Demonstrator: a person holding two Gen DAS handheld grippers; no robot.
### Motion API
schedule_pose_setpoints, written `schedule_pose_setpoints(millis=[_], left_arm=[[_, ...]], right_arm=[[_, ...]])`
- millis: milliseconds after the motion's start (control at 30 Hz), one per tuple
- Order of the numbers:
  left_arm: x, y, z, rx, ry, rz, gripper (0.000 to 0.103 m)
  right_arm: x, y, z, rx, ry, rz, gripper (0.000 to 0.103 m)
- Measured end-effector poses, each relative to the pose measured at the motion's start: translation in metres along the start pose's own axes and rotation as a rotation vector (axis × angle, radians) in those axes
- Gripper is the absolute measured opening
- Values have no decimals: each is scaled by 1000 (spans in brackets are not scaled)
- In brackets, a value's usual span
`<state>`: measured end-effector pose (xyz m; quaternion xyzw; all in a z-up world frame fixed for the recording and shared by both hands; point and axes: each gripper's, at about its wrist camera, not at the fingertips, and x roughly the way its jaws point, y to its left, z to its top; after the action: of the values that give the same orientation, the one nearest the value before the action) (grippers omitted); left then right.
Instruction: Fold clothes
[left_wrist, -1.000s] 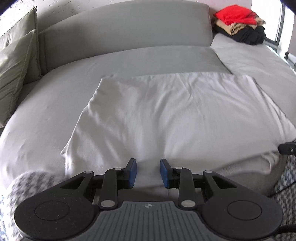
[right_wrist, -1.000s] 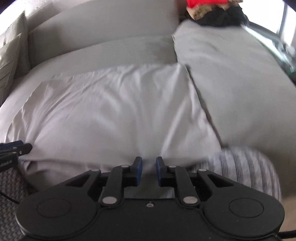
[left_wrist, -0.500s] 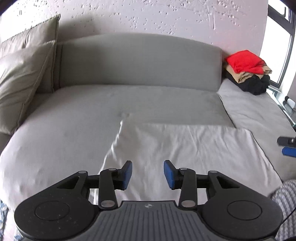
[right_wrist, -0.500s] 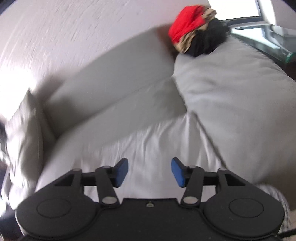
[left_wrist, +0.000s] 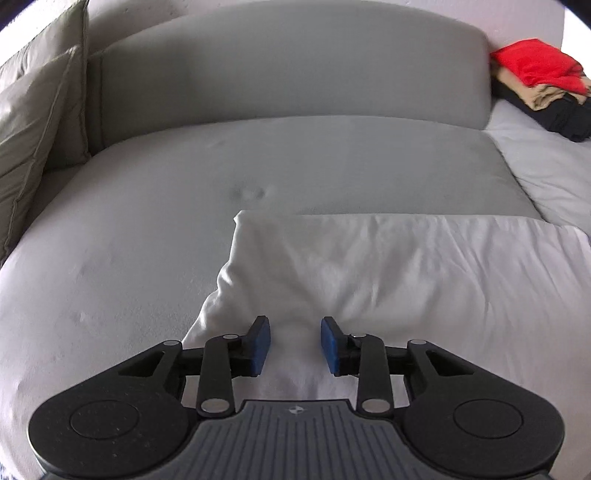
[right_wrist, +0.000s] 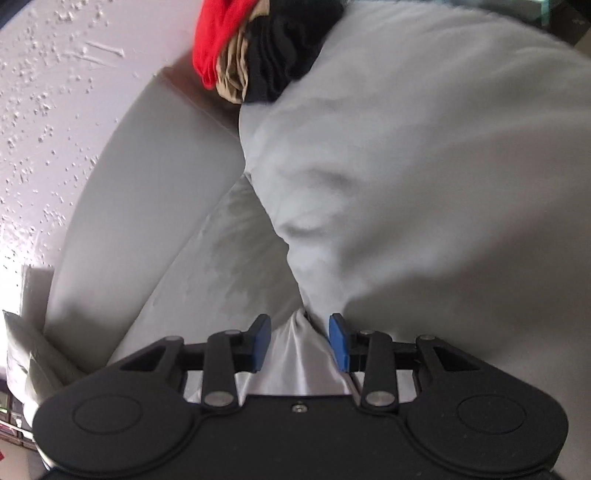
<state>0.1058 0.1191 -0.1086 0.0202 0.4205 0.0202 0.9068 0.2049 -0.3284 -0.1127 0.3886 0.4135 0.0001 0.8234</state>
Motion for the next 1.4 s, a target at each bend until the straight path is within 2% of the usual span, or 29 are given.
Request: schedule_pose_setpoints(millis=[67, 133, 333, 400, 433, 467, 533, 667, 867, 967, 1100, 1167, 1200, 1267, 1333, 1400], left_arm=[[-1, 5, -5, -30, -8, -14, 39], [-1, 9, -11, -63, -19, -25, 42], [2, 4, -13, -59, -38, -19, 43], [3, 6, -13, -67, -39, -22, 44], [3, 6, -13, -69, -39, -23, 45], [3, 7, -13, -70, -39, -23, 45], [3, 7, -13, -69, -39, -23, 45], [2, 8, -13, -66, -40, -21, 45], [2, 8, -13, -66, -42, -19, 45], [2, 8, -13, -66, -42, -19, 45], [2, 9, -13, -64, -43, -19, 45], [2, 8, -13, -62, -43, -18, 45], [2, 8, -13, -62, -42, -18, 45], [2, 9, -13, -66, -41, -20, 46], [2, 8, -13, -68, -40, -20, 46], [2, 8, -13, -66, -40, -20, 46]], right_arm=[[13, 0, 6, 9, 30, -22, 22], [22, 1, 10, 20, 59, -39, 20], [38, 4, 13, 55, 135, -69, 19], [43, 2, 11, 74, 144, -72, 10], [44, 1, 10, 86, 145, -70, 9], [43, -2, 8, 106, 133, -57, 4], [41, -7, 4, 145, 105, -31, 3], [13, -15, -5, 157, -49, -11, 2], [-14, -20, -7, 108, -111, -43, 3], [-14, -7, -12, 6, -53, -24, 7], [-8, 16, -33, -127, 18, 59, 7], [5, 25, -42, -163, 94, 84, 7], [11, 28, -46, -177, 127, 71, 7], [15, 25, -54, -202, 121, -70, 4], [5, 14, -56, -218, 45, -208, 0], [-8, 6, -58, -221, 10, -234, 0]])
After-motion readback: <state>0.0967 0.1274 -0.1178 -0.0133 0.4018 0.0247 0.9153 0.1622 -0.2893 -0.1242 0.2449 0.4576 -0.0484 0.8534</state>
